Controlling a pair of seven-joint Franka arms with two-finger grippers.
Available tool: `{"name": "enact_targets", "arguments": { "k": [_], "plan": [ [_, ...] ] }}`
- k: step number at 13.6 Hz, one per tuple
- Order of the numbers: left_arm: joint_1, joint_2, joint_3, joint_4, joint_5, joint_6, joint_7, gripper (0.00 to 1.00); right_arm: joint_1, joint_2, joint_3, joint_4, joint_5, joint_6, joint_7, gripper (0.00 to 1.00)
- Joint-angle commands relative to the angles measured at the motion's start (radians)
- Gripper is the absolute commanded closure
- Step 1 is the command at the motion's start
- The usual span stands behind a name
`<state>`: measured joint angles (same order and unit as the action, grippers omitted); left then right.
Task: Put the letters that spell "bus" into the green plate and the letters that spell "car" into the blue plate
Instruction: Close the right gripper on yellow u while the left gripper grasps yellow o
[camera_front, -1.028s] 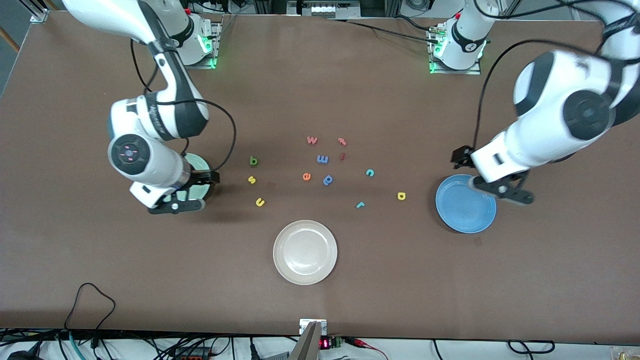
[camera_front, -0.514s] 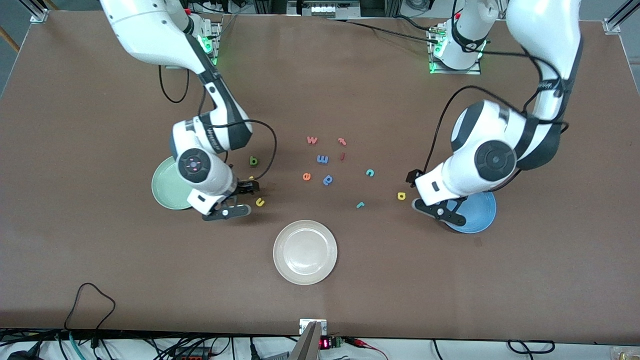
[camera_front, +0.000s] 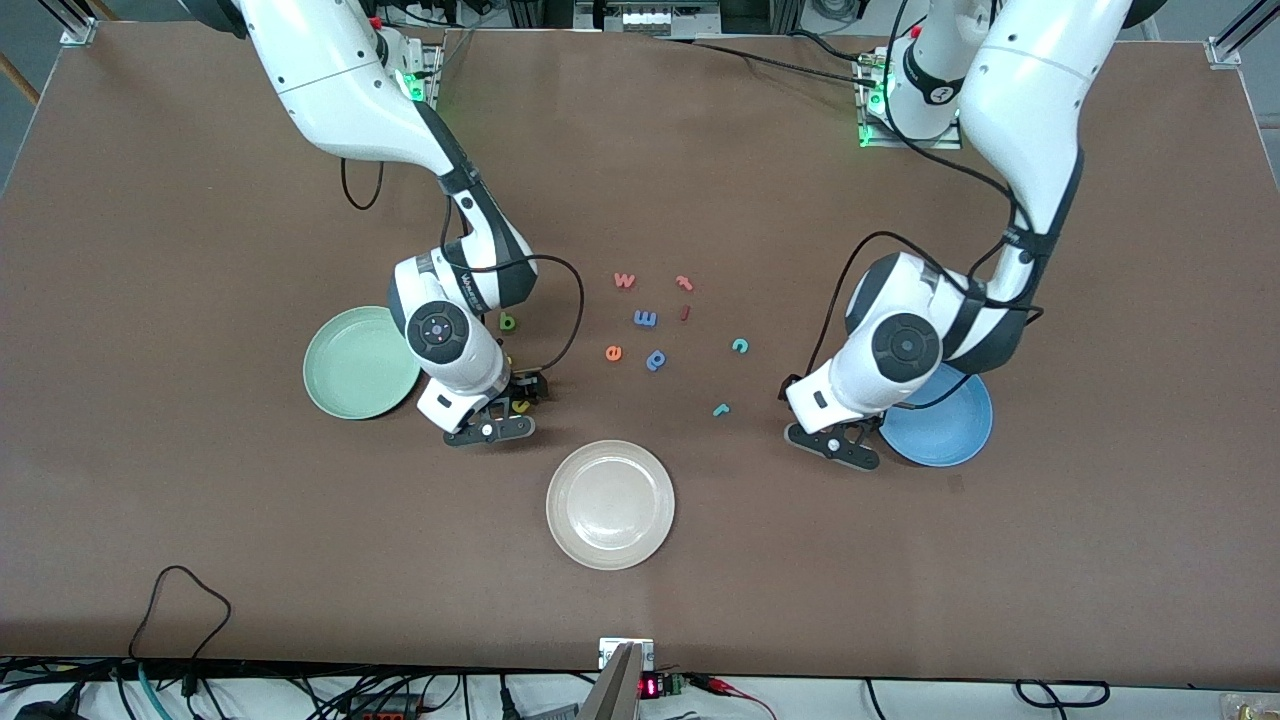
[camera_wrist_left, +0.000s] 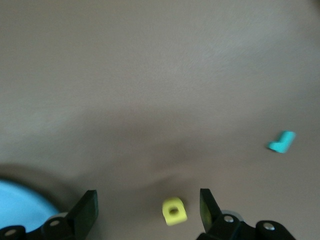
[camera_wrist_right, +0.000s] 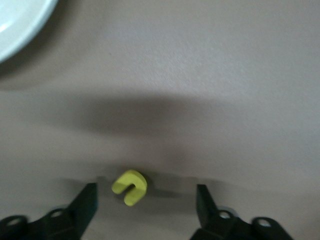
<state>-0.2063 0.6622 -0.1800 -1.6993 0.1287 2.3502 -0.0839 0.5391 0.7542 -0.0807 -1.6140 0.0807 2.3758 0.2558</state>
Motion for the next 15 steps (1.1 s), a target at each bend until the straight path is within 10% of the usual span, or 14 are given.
{"name": "enact_targets", "arguments": {
  "k": [1, 11, 15],
  "plan": [
    [-0.008, -0.013, 0.005, -0.102, 0.040, 0.115, -0.017, 0.17, 0.013, 0.046, -0.010, 0.080, 0.016, 0.002, 0.054, 0.24],
    [-0.025, -0.027, 0.001, -0.157, 0.049, 0.103, -0.005, 0.25, 0.038, 0.054, -0.011, 0.083, 0.011, -0.058, 0.052, 0.24],
    [-0.028, -0.050, 0.001, -0.189, 0.049, 0.103, -0.002, 0.42, 0.038, 0.054, -0.013, 0.083, 0.010, -0.079, 0.049, 0.28]
  ]
}}
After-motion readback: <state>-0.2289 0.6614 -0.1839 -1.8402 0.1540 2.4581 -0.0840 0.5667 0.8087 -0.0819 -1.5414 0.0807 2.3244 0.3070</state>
